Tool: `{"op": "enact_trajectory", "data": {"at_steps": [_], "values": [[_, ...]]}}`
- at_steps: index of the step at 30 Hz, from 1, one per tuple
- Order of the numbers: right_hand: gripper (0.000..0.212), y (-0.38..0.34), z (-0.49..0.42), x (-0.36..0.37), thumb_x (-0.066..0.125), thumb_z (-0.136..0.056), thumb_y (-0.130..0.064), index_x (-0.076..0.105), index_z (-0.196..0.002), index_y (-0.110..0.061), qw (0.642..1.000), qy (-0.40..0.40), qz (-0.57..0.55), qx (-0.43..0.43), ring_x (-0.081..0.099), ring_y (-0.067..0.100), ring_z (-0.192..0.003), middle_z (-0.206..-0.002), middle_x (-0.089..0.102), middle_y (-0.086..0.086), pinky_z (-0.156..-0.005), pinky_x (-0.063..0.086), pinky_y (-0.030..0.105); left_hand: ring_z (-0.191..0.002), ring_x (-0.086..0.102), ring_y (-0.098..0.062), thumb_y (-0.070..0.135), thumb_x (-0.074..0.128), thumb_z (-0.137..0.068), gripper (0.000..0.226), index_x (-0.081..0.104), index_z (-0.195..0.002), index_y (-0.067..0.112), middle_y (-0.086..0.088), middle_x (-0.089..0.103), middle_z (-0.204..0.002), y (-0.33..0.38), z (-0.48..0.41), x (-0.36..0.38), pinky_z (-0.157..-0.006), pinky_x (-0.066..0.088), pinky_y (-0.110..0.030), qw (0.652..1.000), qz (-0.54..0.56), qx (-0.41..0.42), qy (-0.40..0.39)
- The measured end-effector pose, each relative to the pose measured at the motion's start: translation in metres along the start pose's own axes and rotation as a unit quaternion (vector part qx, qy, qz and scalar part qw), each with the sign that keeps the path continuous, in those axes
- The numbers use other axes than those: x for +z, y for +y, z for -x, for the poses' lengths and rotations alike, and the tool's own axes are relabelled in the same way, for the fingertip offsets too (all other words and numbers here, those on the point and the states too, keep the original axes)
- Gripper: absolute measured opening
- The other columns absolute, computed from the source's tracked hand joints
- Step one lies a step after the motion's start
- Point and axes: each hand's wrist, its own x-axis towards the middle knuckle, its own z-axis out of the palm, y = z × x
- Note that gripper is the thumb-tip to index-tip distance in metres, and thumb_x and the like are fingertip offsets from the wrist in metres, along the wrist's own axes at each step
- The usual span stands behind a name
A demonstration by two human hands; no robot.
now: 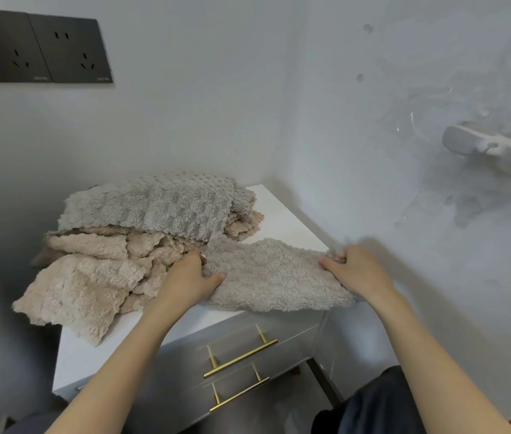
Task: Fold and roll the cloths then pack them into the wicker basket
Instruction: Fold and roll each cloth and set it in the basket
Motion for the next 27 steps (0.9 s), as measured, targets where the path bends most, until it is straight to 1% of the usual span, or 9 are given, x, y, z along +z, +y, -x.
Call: {"op": "enact_trajectory", "data": {"at_steps": [3,6,10,13,15,17,20,23,27], "values": [[0.024,-0.01,0.001,-0.002,0.062,-0.09,-0.036,0.049,-0.082,-0.018,0.981,0.139,-0.121,-0.065,0.058,0.02,-0.081,-0.08,0.059,-0.004,-0.066,0.044,0.033,-0.07,0.048,-0.011,0.033,0.068,-0.086,0.06,0.032,-0.127,0.008,0.012,0.038,-0.075,-0.005,0.005,-0.005,-0.062,0.04,-0.03,0.995,0.074,0.029,0.059],[0.02,-0.016,0.0,-0.001,0.065,-0.088,-0.032,0.049,-0.087,-0.02,0.953,0.226,-0.163,-0.118,0.055,0.017,-0.077,-0.083,0.06,-0.009,-0.063,0.044,0.034,-0.076,0.054,-0.02,0.028,0.068,-0.086,0.061,0.025,-0.127,0.013,0.009,0.041,-0.072,-0.008,0.011,-0.012,-0.07,0.044,-0.035,0.991,0.11,0.05,0.062],[0.008,-0.005,-0.012,0.009,0.061,-0.089,-0.019,0.056,-0.095,-0.015,0.979,0.171,-0.089,-0.073,0.058,0.023,-0.091,-0.095,0.063,0.001,-0.073,0.048,0.038,-0.059,0.052,-0.014,0.031,0.063,-0.089,0.059,0.02,-0.129,0.018,0.002,0.049,-0.067,-0.008,0.022,-0.014,-0.052,0.037,-0.023,0.998,-0.01,0.066,0.023],[0.018,0.003,-0.016,0.014,0.059,-0.09,-0.022,0.061,-0.101,-0.008,0.993,0.099,-0.061,-0.019,0.06,0.027,-0.095,-0.096,0.065,0.007,-0.078,0.047,0.035,-0.079,0.059,-0.026,0.043,0.055,-0.091,0.066,0.015,-0.137,0.019,-0.009,0.056,-0.094,-0.007,0.026,-0.014,-0.067,0.048,-0.033,0.994,-0.069,0.071,0.052],[0.026,0.006,-0.017,0.014,0.057,-0.091,-0.026,0.06,-0.1,-0.002,0.996,0.069,-0.06,0.009,0.061,0.031,-0.09,-0.09,0.066,0.012,-0.074,0.046,0.035,-0.083,0.06,-0.029,0.049,0.049,-0.093,0.066,0.012,-0.14,0.021,-0.013,0.057,-0.103,-0.006,0.026,-0.014,-0.067,0.049,-0.035,0.992,-0.078,0.07,0.066],[0.023,0.007,-0.019,0.014,0.053,-0.093,-0.027,0.056,-0.089,-0.004,0.997,0.049,-0.053,0.02,0.057,0.03,-0.083,-0.082,0.059,0.011,-0.068,0.041,0.034,-0.083,0.061,-0.027,0.048,0.046,-0.095,0.062,0.017,-0.141,0.019,-0.009,0.06,-0.099,-0.004,0.025,-0.013,-0.066,0.05,-0.035,0.99,-0.1,0.071,0.063],[0.03,0.006,-0.021,0.013,0.048,-0.094,-0.021,0.036,-0.067,-0.017,0.996,0.061,-0.066,0.004,0.044,0.024,-0.07,-0.063,0.04,0.0,-0.061,0.03,0.031,-0.085,0.062,-0.027,0.037,0.052,-0.095,0.057,0.026,-0.141,0.015,-0.007,0.062,-0.094,-0.004,0.022,-0.012,-0.072,0.052,-0.039,0.992,-0.093,0.064,0.06],[0.019,0.004,-0.021,0.011,0.044,-0.096,-0.023,0.041,-0.082,-0.012,0.991,0.091,-0.097,0.003,0.048,0.026,-0.074,-0.069,0.044,0.0,-0.061,0.032,0.033,-0.076,0.061,-0.024,0.029,0.058,-0.093,0.056,0.03,-0.139,0.013,-0.005,0.062,-0.084,-0.005,0.019,-0.014,-0.067,0.05,-0.036,0.996,-0.037,0.054,0.059],[0.019,0.004,-0.021,0.013,0.046,-0.097,-0.025,0.048,-0.103,-0.007,0.997,0.055,-0.058,0.007,0.056,0.031,-0.095,-0.093,0.056,0.006,-0.075,0.041,0.037,-0.069,0.055,-0.019,0.027,0.06,-0.092,0.048,0.04,-0.134,0.013,0.001,0.055,-0.077,-0.01,0.019,-0.017,-0.061,0.042,-0.031,0.996,-0.039,0.065,0.054]]}}
